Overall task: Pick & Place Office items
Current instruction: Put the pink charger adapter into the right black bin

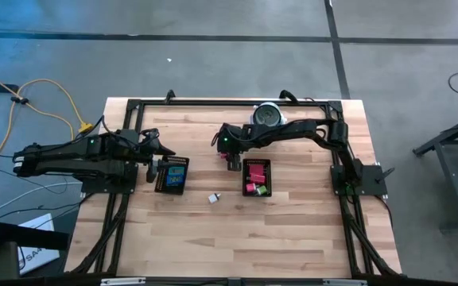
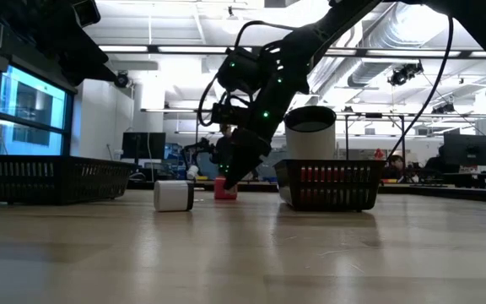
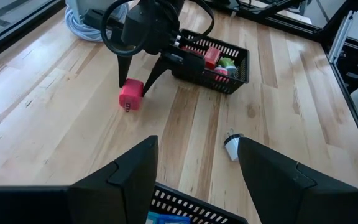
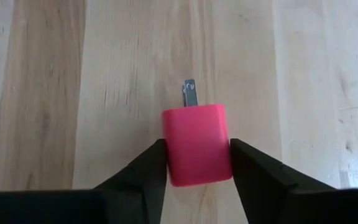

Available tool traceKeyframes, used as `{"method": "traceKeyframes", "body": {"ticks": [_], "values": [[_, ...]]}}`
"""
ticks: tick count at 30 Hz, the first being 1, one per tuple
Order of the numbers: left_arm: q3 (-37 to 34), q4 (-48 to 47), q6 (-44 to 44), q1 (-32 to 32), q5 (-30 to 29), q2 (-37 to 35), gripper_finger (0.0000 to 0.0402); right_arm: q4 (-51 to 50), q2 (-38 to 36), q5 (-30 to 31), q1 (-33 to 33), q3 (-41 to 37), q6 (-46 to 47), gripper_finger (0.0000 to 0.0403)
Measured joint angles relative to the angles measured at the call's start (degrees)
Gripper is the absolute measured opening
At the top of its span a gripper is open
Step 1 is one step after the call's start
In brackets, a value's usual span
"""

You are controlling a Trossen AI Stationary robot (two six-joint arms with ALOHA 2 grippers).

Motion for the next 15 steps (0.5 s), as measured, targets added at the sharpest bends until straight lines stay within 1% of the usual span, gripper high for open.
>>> {"method": "traceKeyframes", "body": {"ticks": [15], "values": [[0.0,0.0,0.0,0.0,0.0,0.0,0.0216,0.0,0.0,0.3,0.2,0.0,0.0,0.0151]]}}
